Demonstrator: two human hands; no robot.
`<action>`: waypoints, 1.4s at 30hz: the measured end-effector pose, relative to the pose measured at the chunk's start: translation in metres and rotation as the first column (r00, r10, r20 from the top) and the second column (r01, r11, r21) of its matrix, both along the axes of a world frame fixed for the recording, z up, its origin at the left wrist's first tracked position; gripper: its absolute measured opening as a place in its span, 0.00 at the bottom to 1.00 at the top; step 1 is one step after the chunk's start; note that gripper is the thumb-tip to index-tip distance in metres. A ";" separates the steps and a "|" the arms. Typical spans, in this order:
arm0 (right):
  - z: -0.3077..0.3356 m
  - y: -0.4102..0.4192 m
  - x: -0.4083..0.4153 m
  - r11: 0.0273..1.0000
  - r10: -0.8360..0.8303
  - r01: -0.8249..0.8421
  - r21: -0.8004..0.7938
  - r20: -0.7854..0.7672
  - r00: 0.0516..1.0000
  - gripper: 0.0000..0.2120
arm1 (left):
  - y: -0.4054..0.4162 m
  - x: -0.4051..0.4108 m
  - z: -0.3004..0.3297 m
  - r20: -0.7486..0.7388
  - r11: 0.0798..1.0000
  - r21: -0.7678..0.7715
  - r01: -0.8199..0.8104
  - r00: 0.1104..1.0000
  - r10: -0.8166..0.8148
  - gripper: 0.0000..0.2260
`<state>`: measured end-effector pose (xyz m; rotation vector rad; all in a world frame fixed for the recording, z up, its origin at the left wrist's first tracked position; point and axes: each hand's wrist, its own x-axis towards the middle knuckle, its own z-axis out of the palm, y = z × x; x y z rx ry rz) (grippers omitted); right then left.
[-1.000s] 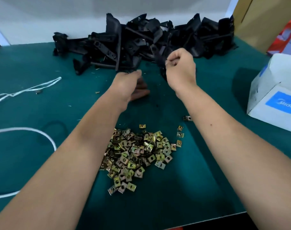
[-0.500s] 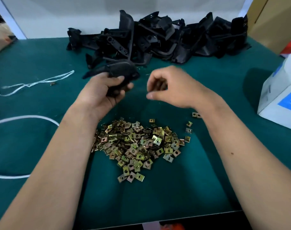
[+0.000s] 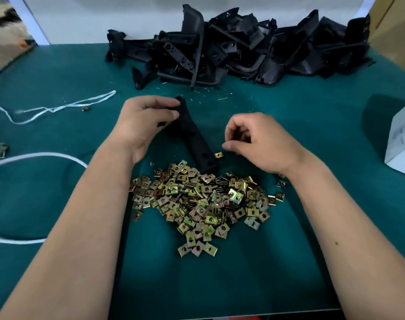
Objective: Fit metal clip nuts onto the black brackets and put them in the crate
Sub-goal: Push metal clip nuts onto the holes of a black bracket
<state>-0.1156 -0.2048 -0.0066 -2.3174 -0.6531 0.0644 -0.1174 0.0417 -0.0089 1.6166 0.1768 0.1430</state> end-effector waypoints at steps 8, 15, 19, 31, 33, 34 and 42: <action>0.002 -0.002 -0.002 0.982 0.113 -0.115 -0.147 -0.025 0.993 0.10 | 0.006 0.002 -0.005 -0.101 0.919 0.371 -0.135 0.978 0.184 0.14; 0.000 0.004 -0.005 0.985 0.047 -0.043 -0.165 0.017 0.999 0.02 | 0.006 -0.003 0.002 0.042 0.932 -0.198 -0.303 0.948 0.317 0.07; -0.003 0.003 -0.003 0.998 -0.057 0.057 0.018 -0.030 0.998 0.07 | 0.019 -0.002 0.015 0.037 0.647 -0.724 -0.241 0.922 0.386 0.06; -0.011 0.000 0.004 0.770 -0.159 0.309 0.558 -0.301 0.940 0.07 | 0.018 -0.007 0.035 0.692 0.868 0.204 -0.452 0.694 0.199 0.07; -0.010 -0.001 0.004 0.744 -0.162 0.319 0.587 -0.304 0.939 0.08 | 0.007 -0.004 0.031 0.739 0.756 0.407 -0.513 0.671 0.057 0.14; -0.009 -0.001 0.004 0.735 -0.167 0.323 0.596 -0.303 0.938 0.08 | -0.002 -0.004 0.029 0.711 0.759 0.443 -0.477 0.703 0.026 0.16; -0.008 0.003 0.002 0.665 -0.169 0.385 0.640 -0.373 0.912 0.04 | -0.028 -0.015 0.014 0.395 0.600 0.779 -0.183 0.886 -0.243 0.16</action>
